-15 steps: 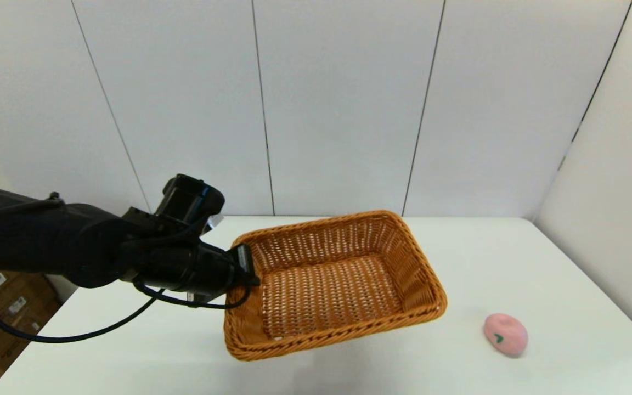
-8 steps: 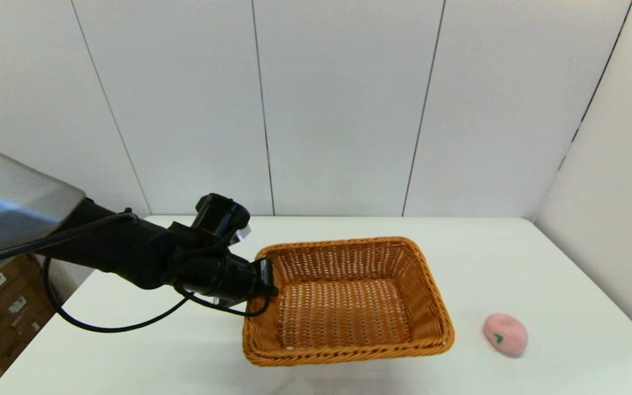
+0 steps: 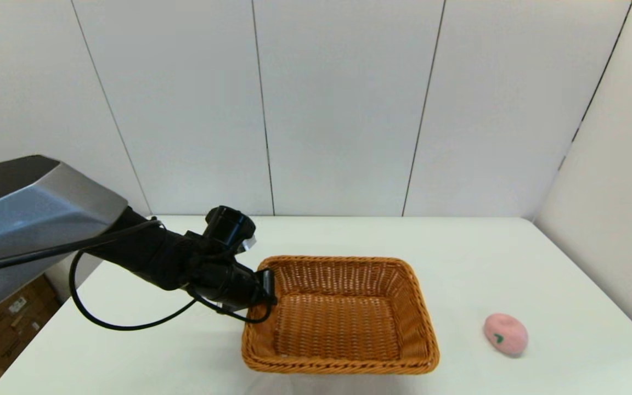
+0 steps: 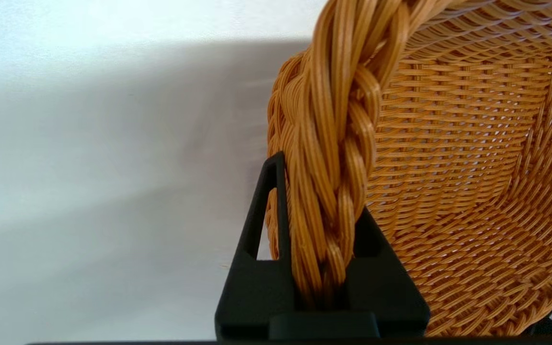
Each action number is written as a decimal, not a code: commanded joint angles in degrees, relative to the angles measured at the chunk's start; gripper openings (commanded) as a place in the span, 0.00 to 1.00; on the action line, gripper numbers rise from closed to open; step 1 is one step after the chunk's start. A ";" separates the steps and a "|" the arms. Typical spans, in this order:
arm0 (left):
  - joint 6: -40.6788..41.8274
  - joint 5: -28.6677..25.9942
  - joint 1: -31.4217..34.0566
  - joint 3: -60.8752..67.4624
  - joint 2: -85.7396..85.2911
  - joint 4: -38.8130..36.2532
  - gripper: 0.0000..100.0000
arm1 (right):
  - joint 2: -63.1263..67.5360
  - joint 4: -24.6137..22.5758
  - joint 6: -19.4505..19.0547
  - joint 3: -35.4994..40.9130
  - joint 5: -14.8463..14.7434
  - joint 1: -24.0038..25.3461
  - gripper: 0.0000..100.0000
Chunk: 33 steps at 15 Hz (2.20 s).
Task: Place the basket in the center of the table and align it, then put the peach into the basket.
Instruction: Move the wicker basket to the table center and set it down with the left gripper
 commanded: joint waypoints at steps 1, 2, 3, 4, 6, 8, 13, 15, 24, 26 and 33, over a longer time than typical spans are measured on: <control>-0.31 -0.19 0.34 -1.15 1.45 -0.08 0.00 | 0.07 -0.01 0.00 0.00 0.00 0.02 1.00; -0.58 -0.19 0.34 -1.68 1.80 -0.08 0.00 | 0.07 -0.01 0.00 0.00 0.00 0.02 1.00; -1.10 -0.10 0.34 -2.12 2.06 -0.08 0.00 | 0.07 -0.01 0.00 0.00 0.00 0.02 1.00; -1.37 -0.10 0.34 -2.30 2.33 -0.08 0.00 | 0.07 -0.01 0.00 0.00 0.00 0.02 1.00; -2.07 -0.10 0.34 -3.26 3.03 -0.08 0.00 | 0.07 -0.01 0.00 0.00 0.00 0.02 1.00; -2.95 -0.10 0.34 -3.96 3.20 0.01 0.00 | -0.01 -0.01 0.00 0.00 0.00 0.02 1.00; -2.95 -0.10 0.16 -4.32 3.56 0.10 0.00 | 0.07 -0.01 0.00 0.00 0.00 0.02 1.00; -2.86 -0.10 0.07 -4.32 3.64 0.19 0.00 | 0.07 -0.01 0.18 0.00 0.00 0.02 1.00; -3.74 -0.01 -0.98 -5.90 5.14 0.19 0.00 | 0.07 -0.01 0.18 0.00 0.00 0.02 1.00; -3.74 -0.01 -0.89 -5.90 5.14 0.27 0.00 | 0.07 -0.01 0.18 0.00 0.00 0.02 1.00; -3.13 -0.01 -1.16 -5.90 5.05 0.36 0.00 | 0.07 -0.01 0.18 0.00 0.00 0.02 1.00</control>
